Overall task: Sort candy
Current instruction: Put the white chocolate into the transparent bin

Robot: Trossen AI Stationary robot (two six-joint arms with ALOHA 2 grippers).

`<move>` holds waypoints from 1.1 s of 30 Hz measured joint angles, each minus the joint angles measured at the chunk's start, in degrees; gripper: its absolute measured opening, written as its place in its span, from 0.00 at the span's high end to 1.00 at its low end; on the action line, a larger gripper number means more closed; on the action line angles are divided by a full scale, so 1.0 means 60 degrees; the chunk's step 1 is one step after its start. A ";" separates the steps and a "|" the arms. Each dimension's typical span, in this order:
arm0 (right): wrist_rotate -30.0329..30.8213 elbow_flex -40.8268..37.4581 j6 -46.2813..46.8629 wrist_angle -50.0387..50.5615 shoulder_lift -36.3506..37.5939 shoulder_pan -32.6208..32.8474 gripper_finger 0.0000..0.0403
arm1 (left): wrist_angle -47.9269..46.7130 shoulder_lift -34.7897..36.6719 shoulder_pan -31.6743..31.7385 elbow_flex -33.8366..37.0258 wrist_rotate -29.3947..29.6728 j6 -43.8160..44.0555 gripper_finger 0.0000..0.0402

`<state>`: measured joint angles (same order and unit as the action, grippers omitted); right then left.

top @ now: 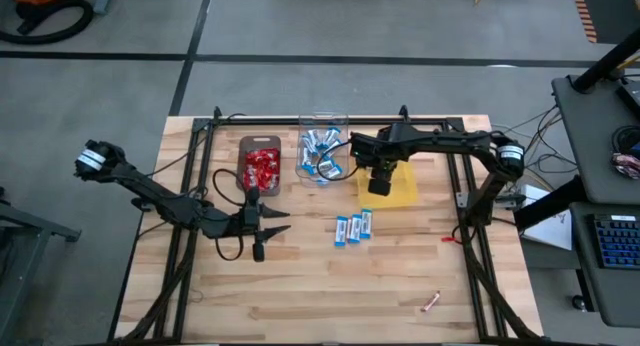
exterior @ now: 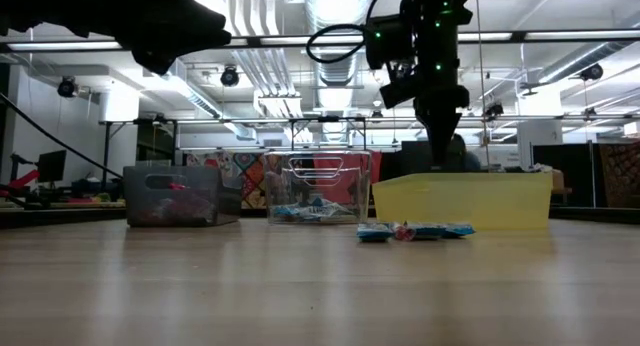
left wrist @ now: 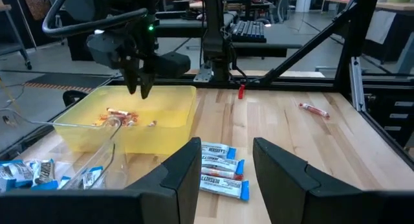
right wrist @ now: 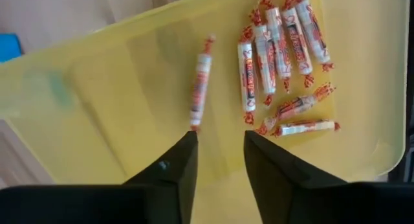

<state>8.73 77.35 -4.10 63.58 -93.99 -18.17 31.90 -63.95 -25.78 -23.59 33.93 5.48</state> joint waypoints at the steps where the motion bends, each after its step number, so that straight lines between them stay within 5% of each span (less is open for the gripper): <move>1: 0.0025 0.0014 0.0241 0.0033 0.0022 0.0002 0.69 | 0.0000 0.0002 0.0000 0.0000 -0.0003 0.0036 0.69; 9: -0.1051 0.0136 0.3127 0.0174 0.0844 0.0729 0.66 | -0.0003 -0.0002 0.0000 0.0007 -0.0007 0.0714 0.69; 16: -0.0974 -0.0154 0.4519 -0.0537 0.1809 0.2775 0.70 | 0.0375 -0.0454 -0.0004 0.0007 -0.0168 0.1339 0.69; 23: 0.0816 -0.1441 0.4949 -0.3368 0.2662 0.5290 0.74 | 0.1679 -0.1704 -0.0151 -0.0293 -0.0330 0.1705 0.69; 33: 0.3873 -0.3579 0.6311 -0.5263 0.2869 0.7924 0.80 | 0.1688 -0.4442 -0.0372 -0.2231 0.0022 0.3024 0.69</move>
<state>31.97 55.88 33.77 32.00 -76.77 29.37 42.03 -90.60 -28.01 -36.98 34.06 23.63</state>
